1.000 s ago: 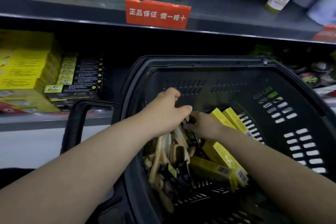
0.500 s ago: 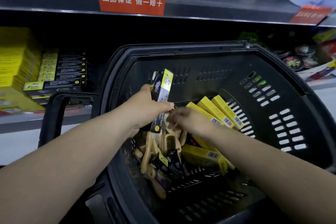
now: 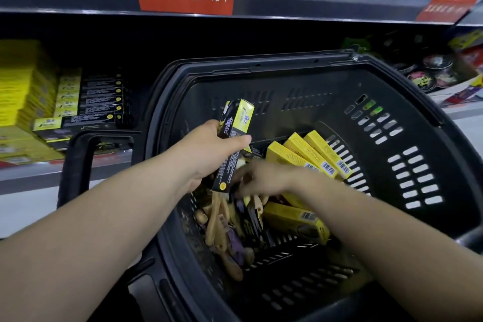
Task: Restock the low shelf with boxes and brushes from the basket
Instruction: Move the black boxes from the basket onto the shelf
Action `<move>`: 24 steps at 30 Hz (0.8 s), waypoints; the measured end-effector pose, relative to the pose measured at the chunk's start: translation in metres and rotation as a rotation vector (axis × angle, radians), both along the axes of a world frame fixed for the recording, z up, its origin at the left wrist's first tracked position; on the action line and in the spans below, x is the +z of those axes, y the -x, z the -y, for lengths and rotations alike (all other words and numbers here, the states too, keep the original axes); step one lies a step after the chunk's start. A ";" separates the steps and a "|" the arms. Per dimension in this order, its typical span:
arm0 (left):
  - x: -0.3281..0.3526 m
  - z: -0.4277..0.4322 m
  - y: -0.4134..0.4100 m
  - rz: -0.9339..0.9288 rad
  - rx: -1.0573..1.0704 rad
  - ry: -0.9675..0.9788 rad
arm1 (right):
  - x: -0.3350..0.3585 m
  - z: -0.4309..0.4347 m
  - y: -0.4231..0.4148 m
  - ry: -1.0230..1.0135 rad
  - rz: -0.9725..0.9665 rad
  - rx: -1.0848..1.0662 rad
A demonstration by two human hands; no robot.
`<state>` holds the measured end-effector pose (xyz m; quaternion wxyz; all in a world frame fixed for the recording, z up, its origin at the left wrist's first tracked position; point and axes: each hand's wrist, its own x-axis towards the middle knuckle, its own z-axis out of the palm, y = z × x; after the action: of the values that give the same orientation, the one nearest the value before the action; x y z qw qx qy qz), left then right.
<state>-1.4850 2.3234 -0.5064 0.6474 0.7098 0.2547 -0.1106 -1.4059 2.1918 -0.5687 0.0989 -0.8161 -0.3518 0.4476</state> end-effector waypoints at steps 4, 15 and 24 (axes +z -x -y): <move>-0.001 -0.001 0.000 -0.007 0.009 -0.004 | 0.066 0.025 -0.035 -0.351 -0.156 -0.384; 0.001 0.000 0.000 -0.006 -0.046 0.042 | 0.058 0.012 -0.026 -0.675 -0.350 -0.682; -0.005 -0.005 -0.005 -0.045 0.057 0.068 | -0.035 0.034 -0.006 0.379 0.046 0.145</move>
<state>-1.4798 2.3281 -0.5112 0.6683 0.6770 0.2854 -0.1167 -1.4000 2.1574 -0.6040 -0.0966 -0.8027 -0.3212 0.4931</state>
